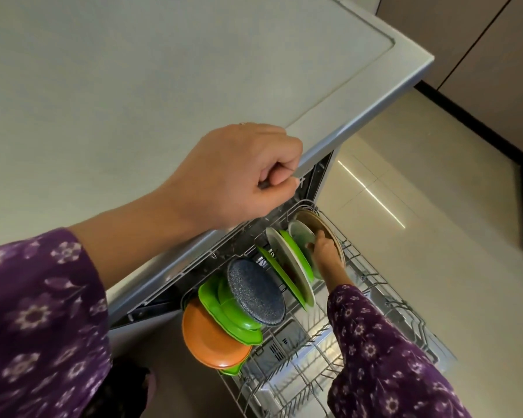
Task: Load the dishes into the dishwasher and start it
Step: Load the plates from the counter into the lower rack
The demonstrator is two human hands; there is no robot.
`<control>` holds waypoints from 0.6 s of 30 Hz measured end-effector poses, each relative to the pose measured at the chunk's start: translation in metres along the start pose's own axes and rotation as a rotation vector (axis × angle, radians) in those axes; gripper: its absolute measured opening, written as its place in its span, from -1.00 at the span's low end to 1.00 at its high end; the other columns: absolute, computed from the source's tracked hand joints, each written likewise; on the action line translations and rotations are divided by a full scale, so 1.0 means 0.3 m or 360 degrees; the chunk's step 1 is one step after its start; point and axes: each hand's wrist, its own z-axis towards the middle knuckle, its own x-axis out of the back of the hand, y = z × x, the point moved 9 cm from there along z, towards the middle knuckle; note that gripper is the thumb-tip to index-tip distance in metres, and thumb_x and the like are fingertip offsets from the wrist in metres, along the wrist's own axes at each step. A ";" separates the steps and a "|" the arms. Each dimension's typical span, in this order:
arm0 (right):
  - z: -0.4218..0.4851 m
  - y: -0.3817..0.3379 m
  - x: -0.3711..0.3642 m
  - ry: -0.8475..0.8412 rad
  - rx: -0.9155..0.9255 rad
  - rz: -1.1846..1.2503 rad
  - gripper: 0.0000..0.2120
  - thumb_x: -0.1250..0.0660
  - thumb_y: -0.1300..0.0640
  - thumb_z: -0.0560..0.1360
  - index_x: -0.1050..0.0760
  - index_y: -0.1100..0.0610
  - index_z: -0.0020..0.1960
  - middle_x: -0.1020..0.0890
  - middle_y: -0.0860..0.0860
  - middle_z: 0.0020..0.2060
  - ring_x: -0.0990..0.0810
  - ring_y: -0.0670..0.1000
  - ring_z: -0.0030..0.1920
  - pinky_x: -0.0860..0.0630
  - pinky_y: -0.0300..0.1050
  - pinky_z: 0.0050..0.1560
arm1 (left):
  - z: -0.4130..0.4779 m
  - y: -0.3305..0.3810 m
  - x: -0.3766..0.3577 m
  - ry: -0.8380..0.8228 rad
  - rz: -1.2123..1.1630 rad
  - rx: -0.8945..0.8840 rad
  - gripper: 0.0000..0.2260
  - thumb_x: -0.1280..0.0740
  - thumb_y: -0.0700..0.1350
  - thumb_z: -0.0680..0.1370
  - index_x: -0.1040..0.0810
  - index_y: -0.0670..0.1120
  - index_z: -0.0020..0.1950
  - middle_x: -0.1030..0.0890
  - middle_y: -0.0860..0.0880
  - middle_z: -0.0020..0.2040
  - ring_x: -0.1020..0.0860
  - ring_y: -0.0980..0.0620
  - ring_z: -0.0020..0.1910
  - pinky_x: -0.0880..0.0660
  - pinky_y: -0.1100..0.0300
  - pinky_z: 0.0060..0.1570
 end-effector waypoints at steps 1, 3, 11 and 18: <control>-0.010 -0.011 0.020 0.0046 -0.0001 0.0014 -0.73 -0.18 0.11 0.60 -0.31 0.21 0.25 -0.58 0.18 0.03 -0.58 0.14 -0.02 -0.54 0.06 0.06 | -0.002 -0.002 0.000 -0.0009 -0.0005 0.0011 -0.70 -0.39 -0.21 0.42 -0.29 -0.02 -0.35 -0.26 0.10 -0.45 -0.26 0.13 -0.42 -0.21 0.30 -0.38; -0.038 -0.035 0.072 0.0125 0.0013 0.0020 -0.70 -0.22 0.17 0.57 -0.32 0.22 0.27 -0.58 0.21 0.06 -0.57 0.17 0.01 -0.54 0.07 0.07 | -0.004 -0.001 0.002 -0.0015 -0.0022 0.0024 -0.71 -0.38 -0.19 0.43 -0.28 -0.01 -0.34 -0.26 0.11 -0.44 -0.27 0.14 -0.41 -0.21 0.30 -0.38; -0.281 -0.125 0.249 0.0375 0.0003 0.0112 -0.71 -0.22 0.31 0.51 -0.35 0.26 0.22 -0.58 0.25 0.03 -0.58 0.20 -0.05 -0.43 -0.11 -0.17 | -0.011 0.002 -0.003 -0.0033 0.0019 0.0019 -0.75 -0.33 -0.14 0.43 -0.29 -0.02 -0.34 -0.30 0.10 -0.43 -0.34 0.08 -0.40 -0.21 0.29 -0.43; -0.723 -0.328 0.315 0.0576 0.0004 0.0281 -0.73 -0.23 0.25 0.54 -0.37 0.22 0.24 -0.62 0.18 -0.06 -0.60 0.12 -0.18 -0.59 -0.02 -0.15 | -0.059 0.048 0.071 0.0021 0.0339 0.0192 -0.81 -0.24 0.03 0.57 -0.51 -0.04 -0.15 -0.48 0.06 -0.29 -0.48 0.05 -0.34 -0.42 0.19 -0.38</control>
